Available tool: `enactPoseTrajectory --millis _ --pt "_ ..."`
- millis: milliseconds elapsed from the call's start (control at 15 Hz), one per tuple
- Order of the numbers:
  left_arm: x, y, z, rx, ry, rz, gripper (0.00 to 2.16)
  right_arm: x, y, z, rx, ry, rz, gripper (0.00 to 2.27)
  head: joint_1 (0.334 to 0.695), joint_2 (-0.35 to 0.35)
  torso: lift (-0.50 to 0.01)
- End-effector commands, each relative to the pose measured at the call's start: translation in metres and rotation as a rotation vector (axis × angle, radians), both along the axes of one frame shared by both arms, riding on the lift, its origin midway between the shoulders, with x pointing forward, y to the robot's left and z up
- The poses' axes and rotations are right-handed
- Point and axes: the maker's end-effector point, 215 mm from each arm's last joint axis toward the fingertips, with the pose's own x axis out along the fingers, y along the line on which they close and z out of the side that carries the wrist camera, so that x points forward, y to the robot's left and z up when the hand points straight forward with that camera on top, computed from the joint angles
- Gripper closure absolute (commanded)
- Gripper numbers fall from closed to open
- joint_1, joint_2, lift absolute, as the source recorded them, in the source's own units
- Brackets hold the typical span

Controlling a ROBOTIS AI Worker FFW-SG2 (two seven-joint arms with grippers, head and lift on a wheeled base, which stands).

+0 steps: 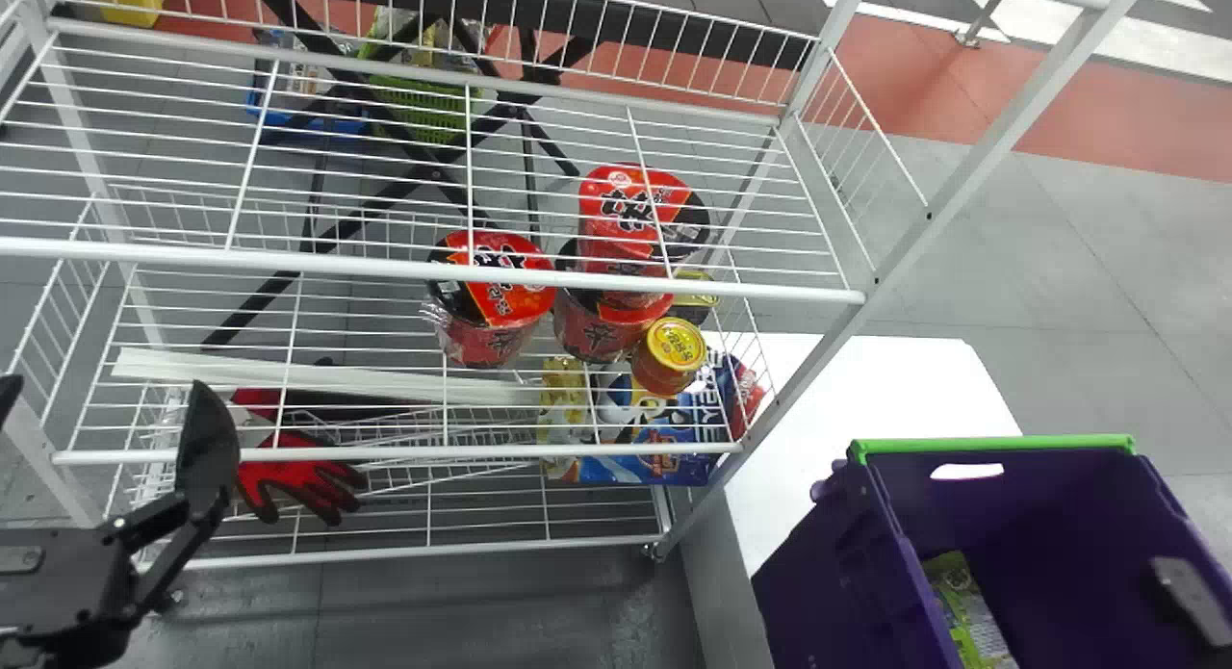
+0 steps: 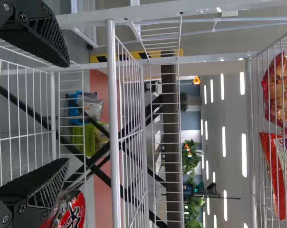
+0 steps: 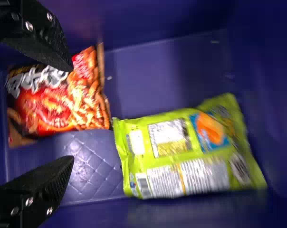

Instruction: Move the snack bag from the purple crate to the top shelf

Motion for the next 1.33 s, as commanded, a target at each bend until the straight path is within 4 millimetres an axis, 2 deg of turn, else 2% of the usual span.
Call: enactPoseTrajectory --millis 0,267,400,867,1133,1267 --pt "0.003 0.005 0.001 -0.011 -0.01 0.005 0.11 -0.014 0.01 -0.022 0.027 0.054 0.068 0.08 0.695 -0.35 -0.448" --pt "0.008 0.011 0.006 -0.029 -0.032 0.012 0.11 -0.041 0.041 -0.058 0.104 0.102 0.114 0.03 0.695 -0.35 -0.448" --pt "0.008 0.013 0.002 -0.034 -0.026 0.012 0.11 -0.055 0.049 -0.068 0.124 0.127 0.114 0.03 0.695 -0.35 -0.448" --pt "0.008 0.023 0.006 -0.055 -0.057 0.022 0.11 -0.125 0.048 -0.074 0.16 0.138 0.036 0.13 0.695 -0.35 -0.448" --pt "0.009 0.019 0.007 -0.078 -0.057 0.01 0.11 -0.151 0.049 -0.08 0.148 0.118 0.013 0.25 0.695 -0.35 -0.448" --pt "0.009 0.019 0.008 -0.081 -0.06 0.009 0.11 -0.155 0.043 -0.082 0.125 0.076 0.001 0.28 0.695 -0.35 -0.448"
